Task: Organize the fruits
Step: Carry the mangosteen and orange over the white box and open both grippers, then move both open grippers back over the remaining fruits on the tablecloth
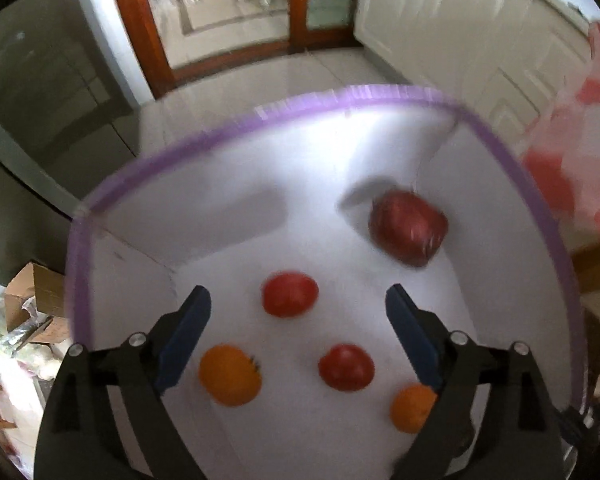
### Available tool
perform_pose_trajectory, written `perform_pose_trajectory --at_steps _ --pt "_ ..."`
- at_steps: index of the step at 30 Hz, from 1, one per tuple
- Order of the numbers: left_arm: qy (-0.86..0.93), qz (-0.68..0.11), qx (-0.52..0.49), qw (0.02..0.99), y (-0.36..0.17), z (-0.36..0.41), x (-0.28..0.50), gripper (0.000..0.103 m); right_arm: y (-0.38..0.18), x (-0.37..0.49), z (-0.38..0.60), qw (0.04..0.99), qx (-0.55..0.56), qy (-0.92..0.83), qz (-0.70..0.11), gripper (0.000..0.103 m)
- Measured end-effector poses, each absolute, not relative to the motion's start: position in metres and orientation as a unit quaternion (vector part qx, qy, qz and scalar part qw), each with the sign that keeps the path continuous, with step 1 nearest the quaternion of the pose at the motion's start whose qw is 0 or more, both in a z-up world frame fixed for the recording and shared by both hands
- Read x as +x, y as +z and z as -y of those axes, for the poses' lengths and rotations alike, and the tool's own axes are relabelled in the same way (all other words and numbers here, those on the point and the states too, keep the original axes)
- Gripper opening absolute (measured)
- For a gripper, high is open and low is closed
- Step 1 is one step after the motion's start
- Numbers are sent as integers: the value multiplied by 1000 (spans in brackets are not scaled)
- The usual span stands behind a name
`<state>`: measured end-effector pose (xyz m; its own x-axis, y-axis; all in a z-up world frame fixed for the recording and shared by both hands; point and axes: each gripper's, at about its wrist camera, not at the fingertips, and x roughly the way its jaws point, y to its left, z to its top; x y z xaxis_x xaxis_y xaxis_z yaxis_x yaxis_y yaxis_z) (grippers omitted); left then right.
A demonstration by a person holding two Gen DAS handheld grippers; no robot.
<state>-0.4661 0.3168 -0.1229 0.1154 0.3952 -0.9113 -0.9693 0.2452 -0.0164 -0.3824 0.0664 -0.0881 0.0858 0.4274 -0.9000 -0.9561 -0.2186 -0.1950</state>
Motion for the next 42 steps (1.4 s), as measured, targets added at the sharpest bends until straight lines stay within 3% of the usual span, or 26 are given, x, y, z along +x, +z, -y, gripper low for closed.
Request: perform_pose_trajectory --at_steps 5,9,16,21,27,34,42 --pt "593 -275 -315 688 -61 -310 -486 90 -31 -388 -38 579 -418 671 -199 84" --pt "625 -155 -253 722 -2 -289 -485 99 26 -380 -21 604 -334 705 -161 87" --pt "556 -52 -165 813 82 -231 -413 102 128 -299 36 732 -148 655 -118 87" --pt "428 -76 -120 893 115 -183 -312 102 133 -197 99 836 -72 521 -157 87" --pt "274 -171 -101 941 102 -116 -157 102 98 -95 175 904 24 356 -234 87" --pt "204 -286 -147 925 59 -86 -24 102 63 -46 227 905 112 280 -300 87" --pt "207 -315 -176 909 40 -98 54 102 53 -32 241 895 146 267 -327 87"
